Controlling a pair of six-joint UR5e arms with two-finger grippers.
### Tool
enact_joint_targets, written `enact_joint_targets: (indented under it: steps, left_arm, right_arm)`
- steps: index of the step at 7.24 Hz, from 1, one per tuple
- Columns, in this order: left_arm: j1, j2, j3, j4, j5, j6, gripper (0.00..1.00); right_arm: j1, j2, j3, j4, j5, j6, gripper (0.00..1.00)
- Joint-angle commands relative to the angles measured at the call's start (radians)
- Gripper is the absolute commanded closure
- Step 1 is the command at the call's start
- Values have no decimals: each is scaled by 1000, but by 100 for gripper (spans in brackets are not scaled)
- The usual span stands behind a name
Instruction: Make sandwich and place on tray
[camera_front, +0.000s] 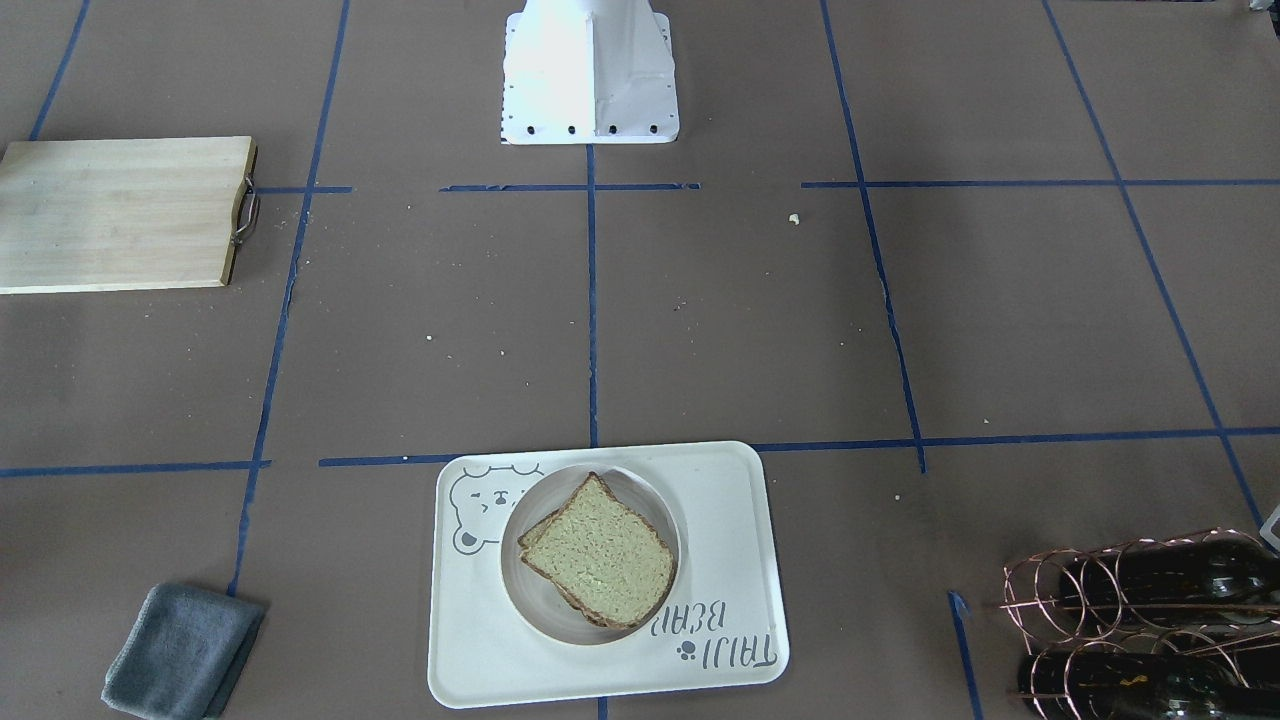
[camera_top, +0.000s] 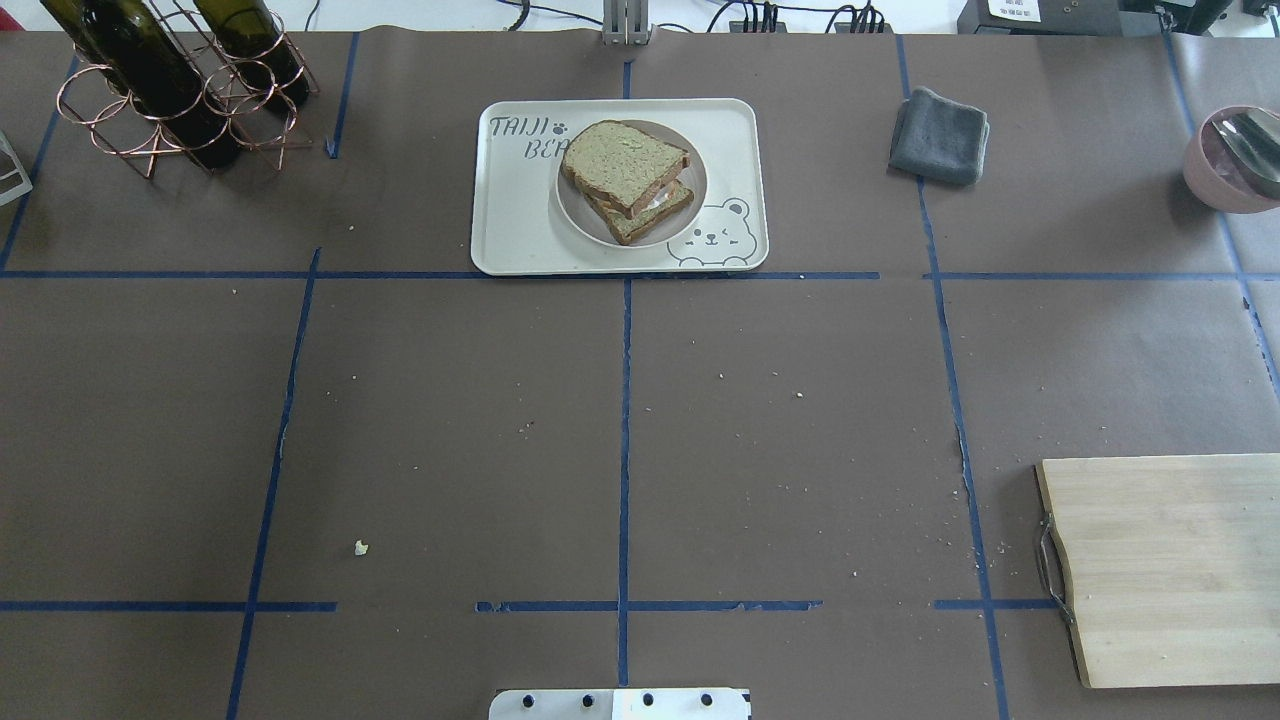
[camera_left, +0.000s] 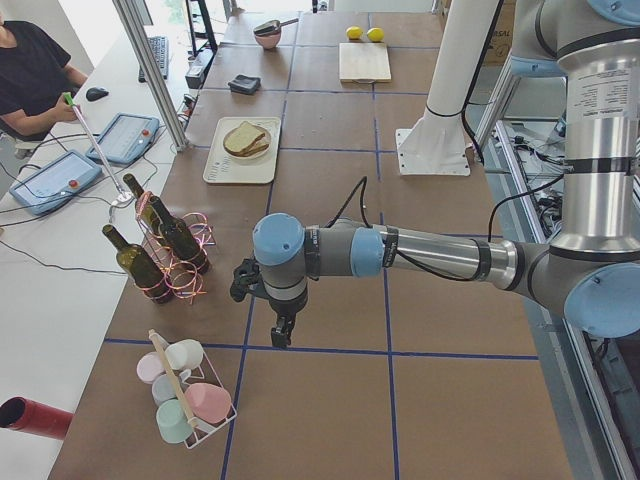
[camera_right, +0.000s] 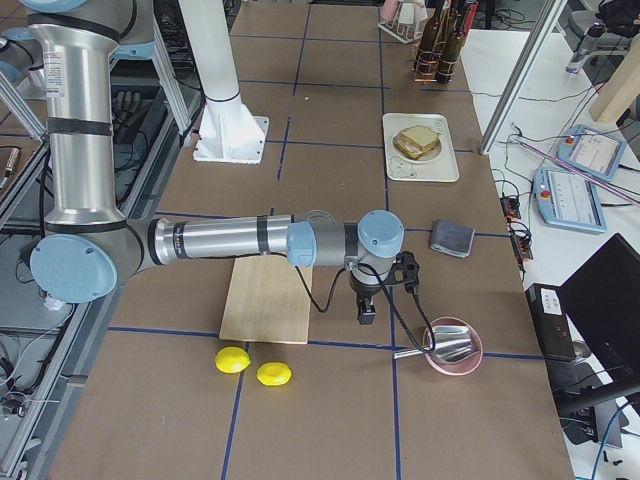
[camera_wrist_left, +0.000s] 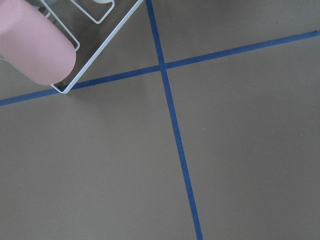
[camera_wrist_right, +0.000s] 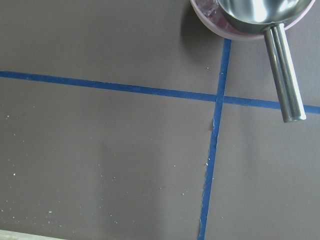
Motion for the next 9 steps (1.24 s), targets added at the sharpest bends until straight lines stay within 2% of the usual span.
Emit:
enact_joint_targets:
  steps: [1, 9]
  left_arm:
    - [-1, 7, -8, 103, -3, -3, 0]
    - [-1, 21, -15, 91, -11, 0, 0]
  right_arm:
    - [0, 10, -4, -2, -2, 3, 0]
    - [9, 1, 10, -2, -45, -9, 0]
